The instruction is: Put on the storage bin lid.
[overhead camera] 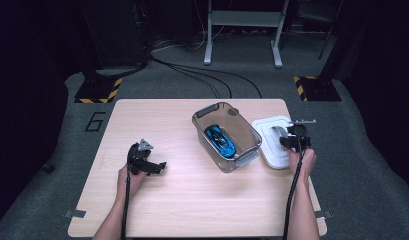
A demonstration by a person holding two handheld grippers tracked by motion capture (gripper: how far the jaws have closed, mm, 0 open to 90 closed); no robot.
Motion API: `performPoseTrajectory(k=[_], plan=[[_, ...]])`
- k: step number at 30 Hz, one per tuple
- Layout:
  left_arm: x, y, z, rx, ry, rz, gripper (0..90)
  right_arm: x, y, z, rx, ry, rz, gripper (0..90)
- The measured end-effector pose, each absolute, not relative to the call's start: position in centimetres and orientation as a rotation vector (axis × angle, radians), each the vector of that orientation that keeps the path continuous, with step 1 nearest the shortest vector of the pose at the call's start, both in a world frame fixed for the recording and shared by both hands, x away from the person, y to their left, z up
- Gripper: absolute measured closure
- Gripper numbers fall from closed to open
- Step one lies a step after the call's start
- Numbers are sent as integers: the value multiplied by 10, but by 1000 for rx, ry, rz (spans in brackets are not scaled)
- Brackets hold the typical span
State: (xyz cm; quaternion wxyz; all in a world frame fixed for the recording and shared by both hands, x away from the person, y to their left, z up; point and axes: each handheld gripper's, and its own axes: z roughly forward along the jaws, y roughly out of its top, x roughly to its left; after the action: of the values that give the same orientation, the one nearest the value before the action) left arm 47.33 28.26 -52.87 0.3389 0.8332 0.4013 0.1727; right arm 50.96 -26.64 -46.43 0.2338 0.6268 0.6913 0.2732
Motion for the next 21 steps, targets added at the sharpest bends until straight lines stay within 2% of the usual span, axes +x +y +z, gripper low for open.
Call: performPoseTrajectory(k=[21], plan=[[473, 283, -529, 2169, 1045, 451, 4, 491, -268, -405, 1651, 1903, 768, 670]])
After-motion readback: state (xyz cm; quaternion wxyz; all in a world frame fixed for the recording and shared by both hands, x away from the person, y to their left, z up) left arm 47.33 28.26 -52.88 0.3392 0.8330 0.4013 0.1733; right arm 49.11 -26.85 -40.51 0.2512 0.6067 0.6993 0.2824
